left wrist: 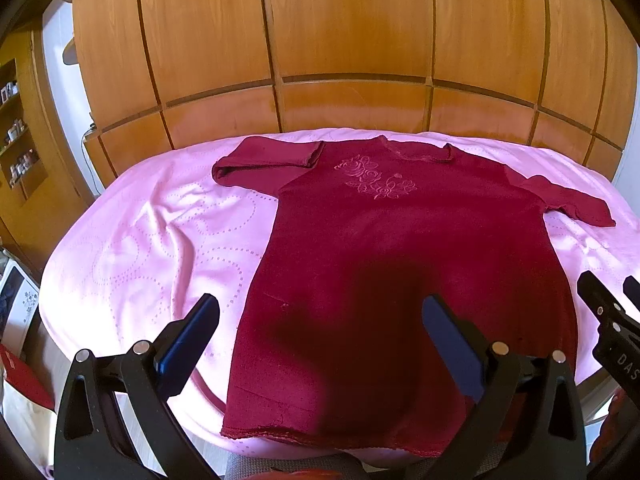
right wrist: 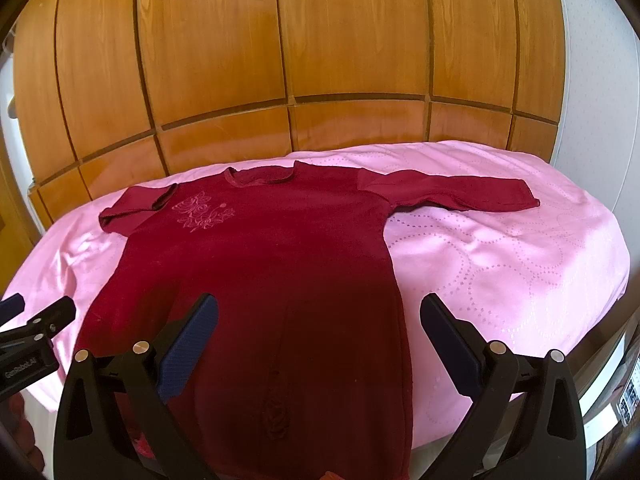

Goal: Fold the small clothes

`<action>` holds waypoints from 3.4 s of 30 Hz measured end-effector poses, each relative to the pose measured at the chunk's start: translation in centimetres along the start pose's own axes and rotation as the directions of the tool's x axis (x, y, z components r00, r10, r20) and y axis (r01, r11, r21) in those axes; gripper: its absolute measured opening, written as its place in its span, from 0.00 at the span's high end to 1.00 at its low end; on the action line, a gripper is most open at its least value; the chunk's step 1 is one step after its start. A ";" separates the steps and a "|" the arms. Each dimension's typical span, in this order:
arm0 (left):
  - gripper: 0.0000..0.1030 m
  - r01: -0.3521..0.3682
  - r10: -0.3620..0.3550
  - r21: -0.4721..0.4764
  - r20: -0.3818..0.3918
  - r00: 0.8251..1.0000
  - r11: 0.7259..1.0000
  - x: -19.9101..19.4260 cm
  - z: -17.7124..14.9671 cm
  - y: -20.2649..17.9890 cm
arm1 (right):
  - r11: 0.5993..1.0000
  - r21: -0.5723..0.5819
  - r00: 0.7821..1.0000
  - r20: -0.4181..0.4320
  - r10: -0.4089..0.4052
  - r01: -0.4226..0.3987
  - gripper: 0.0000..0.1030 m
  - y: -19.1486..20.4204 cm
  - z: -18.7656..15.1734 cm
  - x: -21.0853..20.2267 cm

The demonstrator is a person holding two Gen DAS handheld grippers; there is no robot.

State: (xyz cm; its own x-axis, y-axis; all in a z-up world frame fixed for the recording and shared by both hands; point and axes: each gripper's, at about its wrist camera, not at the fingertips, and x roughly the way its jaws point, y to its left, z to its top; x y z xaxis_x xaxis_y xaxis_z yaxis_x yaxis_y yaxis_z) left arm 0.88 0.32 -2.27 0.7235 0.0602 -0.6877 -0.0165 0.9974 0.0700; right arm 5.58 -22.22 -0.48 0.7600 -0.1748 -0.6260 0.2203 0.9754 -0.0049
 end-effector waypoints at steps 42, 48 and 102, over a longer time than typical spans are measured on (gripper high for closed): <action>0.02 -0.114 0.095 -0.165 -0.118 0.988 0.980 19.0 3.5 8.6 | 0.897 -0.164 0.903 -0.214 0.373 -0.409 0.33 9.9 4.4 14.5; 0.02 -0.232 0.193 -0.175 -0.217 0.957 0.957 21.7 3.9 11.6 | 0.861 -0.185 0.865 -0.280 0.415 -0.473 0.44 14.6 7.1 19.3; 0.02 -0.268 0.249 -0.200 -0.117 0.961 0.942 21.4 9.6 13.2 | 0.936 -0.131 0.938 -0.168 0.303 -0.326 0.95 7.8 10.1 23.6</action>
State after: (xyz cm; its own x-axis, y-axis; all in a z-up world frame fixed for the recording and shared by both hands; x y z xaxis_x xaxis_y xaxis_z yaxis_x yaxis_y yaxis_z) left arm 22.77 14.35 -9.11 0.6105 0.3107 -0.7285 -0.3473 0.9317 0.1063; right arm 31.37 -20.12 -7.43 0.6772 0.1545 -0.7194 -0.1217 0.9878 0.0976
